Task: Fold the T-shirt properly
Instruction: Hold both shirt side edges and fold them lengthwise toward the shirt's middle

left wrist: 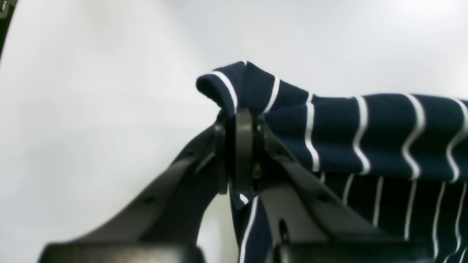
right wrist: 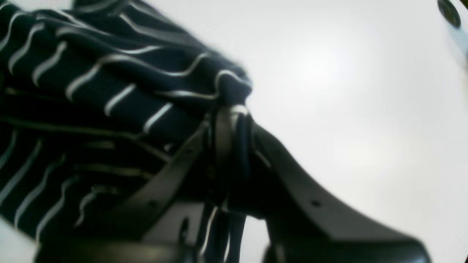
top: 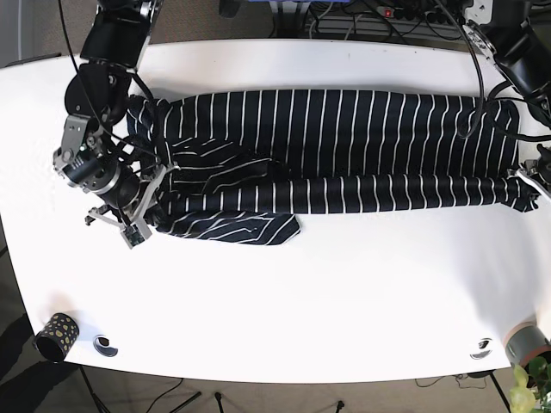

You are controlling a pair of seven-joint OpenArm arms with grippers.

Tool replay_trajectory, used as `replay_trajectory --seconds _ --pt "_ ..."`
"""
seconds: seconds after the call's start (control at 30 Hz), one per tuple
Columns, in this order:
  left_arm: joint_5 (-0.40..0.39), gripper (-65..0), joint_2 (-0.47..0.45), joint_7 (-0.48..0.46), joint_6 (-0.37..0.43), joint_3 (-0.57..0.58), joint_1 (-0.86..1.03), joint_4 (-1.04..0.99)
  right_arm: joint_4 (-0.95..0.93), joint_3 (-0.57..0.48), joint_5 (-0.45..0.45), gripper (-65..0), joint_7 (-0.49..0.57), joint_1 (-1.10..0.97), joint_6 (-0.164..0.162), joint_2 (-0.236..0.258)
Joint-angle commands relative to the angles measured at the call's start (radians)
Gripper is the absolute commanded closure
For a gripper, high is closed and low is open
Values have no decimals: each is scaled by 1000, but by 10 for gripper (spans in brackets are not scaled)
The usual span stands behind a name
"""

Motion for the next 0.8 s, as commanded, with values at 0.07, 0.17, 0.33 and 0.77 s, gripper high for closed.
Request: replay_trajectory --seconds 0.07,0.17,0.33,0.77 --pt "-4 0 -28 -18 7 -5 20 23 77 6 0 -5 3 -54 -5 -9" --pt "-4 -4 -28 -18 7 3 56 23 71 46 0 -14 3 -104 -5 -22" --pt "-2 -42 -30 -18 7 7 107 23 -3 102 0 -49 3 -144 -5 -22" --pt "-9 -379 -51 -14 7 47 113 93 65 146 215 -549 -16 -138 -5 -11"
